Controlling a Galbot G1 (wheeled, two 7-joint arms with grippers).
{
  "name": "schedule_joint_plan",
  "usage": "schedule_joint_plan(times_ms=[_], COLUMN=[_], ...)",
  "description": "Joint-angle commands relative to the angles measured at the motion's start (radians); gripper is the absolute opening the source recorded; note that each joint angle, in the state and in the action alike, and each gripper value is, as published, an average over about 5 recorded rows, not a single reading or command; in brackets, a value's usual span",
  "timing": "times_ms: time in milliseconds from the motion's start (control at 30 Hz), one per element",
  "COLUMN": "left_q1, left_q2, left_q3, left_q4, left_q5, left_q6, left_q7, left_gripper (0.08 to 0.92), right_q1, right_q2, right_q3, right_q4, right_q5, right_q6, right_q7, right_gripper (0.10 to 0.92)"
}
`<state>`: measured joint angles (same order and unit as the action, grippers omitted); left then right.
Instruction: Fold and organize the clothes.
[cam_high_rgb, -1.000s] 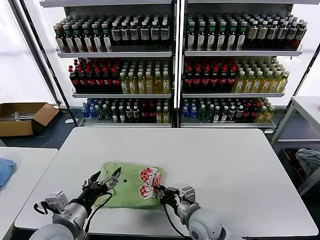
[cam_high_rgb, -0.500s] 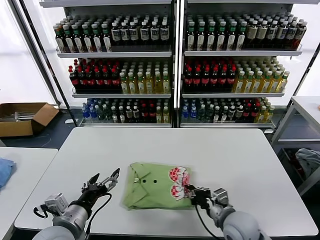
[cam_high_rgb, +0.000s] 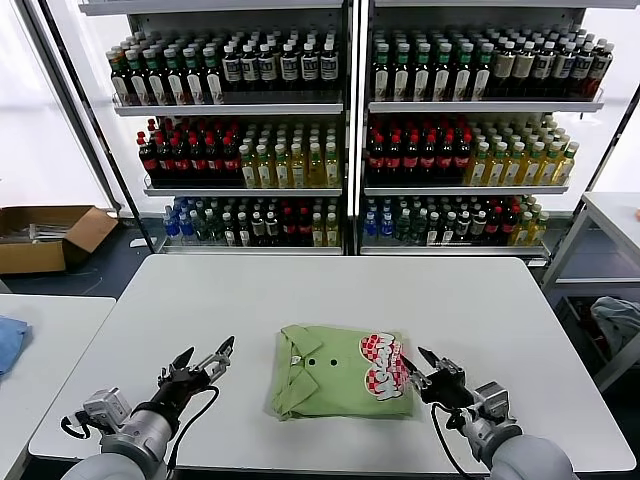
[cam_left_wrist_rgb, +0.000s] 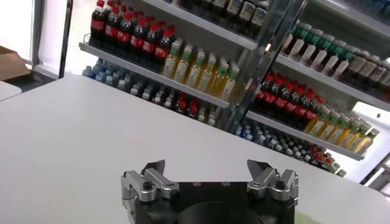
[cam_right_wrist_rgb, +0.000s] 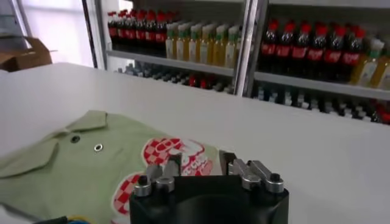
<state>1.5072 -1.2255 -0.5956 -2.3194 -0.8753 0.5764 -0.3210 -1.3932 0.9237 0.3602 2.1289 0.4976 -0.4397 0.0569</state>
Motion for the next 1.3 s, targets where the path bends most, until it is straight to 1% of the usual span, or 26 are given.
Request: schedule_joint_plan(times_ms=[33,233,333,433,533,633,700,867,967,1100,1167,1300], left_q1=[0.004,0.021,0.034,0.043,0.043,0.031,0.019,-0.011,-0.020,-0.022,-0.022,-0.026], left_q2=[-0.003,-0.006,-0.014,-0.023,-0.028,-0.030,-0.030,-0.022,-0.016,-0.012,-0.011,-0.009], left_q3=[0.002,-0.013,-0.025,-0.034,-0.036,-0.030,-0.025,-0.015,-0.017,-0.032,-0.042,-0.067], left_q4=[-0.002,-0.009,-0.009,-0.006,0.001,0.012,0.017,0.025,0.027,0.031,0.037,0.052], left_q5=[0.001,0.000,0.000,0.002,0.002,0.005,0.006,0.006,0.007,0.048,0.082,0.123], left_q6=[0.000,0.000,0.000,0.000,0.000,-0.001,0.000,0.000,0.000,-0.015,-0.029,-0.051], left_q7=[-0.001,0.012,0.020,0.032,0.038,0.040,0.040,0.040,0.046,0.100,0.135,0.185], left_gripper=[0.823,0.823,0.823,0.823,0.823,0.823,0.823,0.823,0.823,0.823,0.823,0.823], right_q1=[0.164,0.328,0.370,0.388,0.386,0.369,0.350,0.284,0.221,0.096,0.020,-0.111], right_q2=[0.183,0.312,0.335,0.326,0.298,0.257,0.218,0.109,0.072,0.076,0.093,0.139], right_q3=[-0.202,-0.361,-0.399,-0.422,-0.417,-0.392,-0.369,-0.298,-0.195,0.012,0.132,0.304], right_q4=[-0.076,-0.307,-0.353,-0.366,-0.349,-0.308,-0.266,-0.129,-0.038,0.049,0.069,0.077], right_q5=[-0.093,-0.075,-0.078,-0.107,-0.108,-0.041,-0.017,-0.032,-0.042,-0.055,-0.054,-0.007], right_q6=[0.053,0.014,-0.014,-0.052,-0.068,-0.058,-0.049,-0.006,0.038,0.109,0.131,0.173], right_q7=[0.010,0.095,0.121,0.142,0.147,0.145,0.137,0.116,0.089,0.037,0.006,-0.051], right_gripper=[0.514,0.679,0.760,0.810,0.821,0.822,0.823,0.823,0.823,0.823,0.823,0.823])
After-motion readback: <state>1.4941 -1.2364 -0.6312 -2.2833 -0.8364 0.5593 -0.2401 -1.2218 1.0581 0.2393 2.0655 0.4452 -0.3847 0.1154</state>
